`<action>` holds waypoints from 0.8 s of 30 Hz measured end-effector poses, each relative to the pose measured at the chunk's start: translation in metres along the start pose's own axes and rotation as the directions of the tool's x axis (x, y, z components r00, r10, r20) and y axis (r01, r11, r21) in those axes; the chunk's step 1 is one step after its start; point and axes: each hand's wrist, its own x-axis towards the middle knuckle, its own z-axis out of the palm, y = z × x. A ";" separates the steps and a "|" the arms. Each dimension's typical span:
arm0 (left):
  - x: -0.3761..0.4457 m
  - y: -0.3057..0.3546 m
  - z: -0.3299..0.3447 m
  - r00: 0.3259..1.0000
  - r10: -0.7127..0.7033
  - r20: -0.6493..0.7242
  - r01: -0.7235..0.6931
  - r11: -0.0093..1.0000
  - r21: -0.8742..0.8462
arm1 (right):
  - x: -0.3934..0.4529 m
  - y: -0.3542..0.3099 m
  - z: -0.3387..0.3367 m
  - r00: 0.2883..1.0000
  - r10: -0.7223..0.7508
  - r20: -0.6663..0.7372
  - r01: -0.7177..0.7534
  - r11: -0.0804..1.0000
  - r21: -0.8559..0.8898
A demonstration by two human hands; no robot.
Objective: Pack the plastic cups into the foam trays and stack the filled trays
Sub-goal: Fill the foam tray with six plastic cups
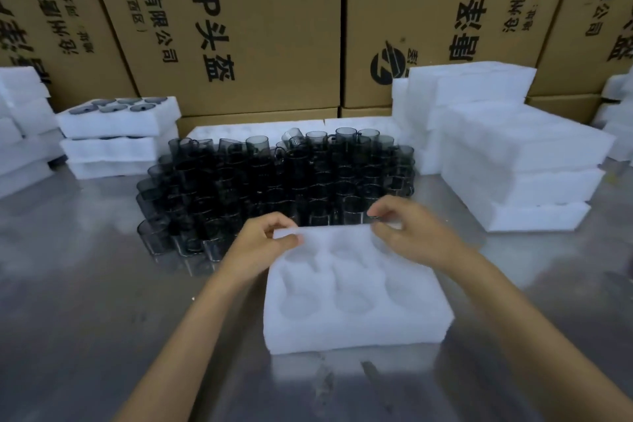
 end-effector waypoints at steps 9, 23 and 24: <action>0.017 -0.012 -0.017 0.878 0.437 -0.197 -0.274 0.794 0.542 | 0.013 0.007 0.033 0.994 0.107 0.006 -0.106 0.988 -0.111; 0.047 -0.017 -0.053 0.821 0.321 -0.472 0.034 0.798 0.601 | 0.006 0.004 0.034 0.993 0.112 -0.024 -0.114 0.980 -0.165; 0.042 -0.014 -0.051 0.822 0.352 -0.448 -0.014 0.799 0.601 | 0.006 0.003 0.033 0.993 0.114 -0.023 -0.116 0.977 -0.181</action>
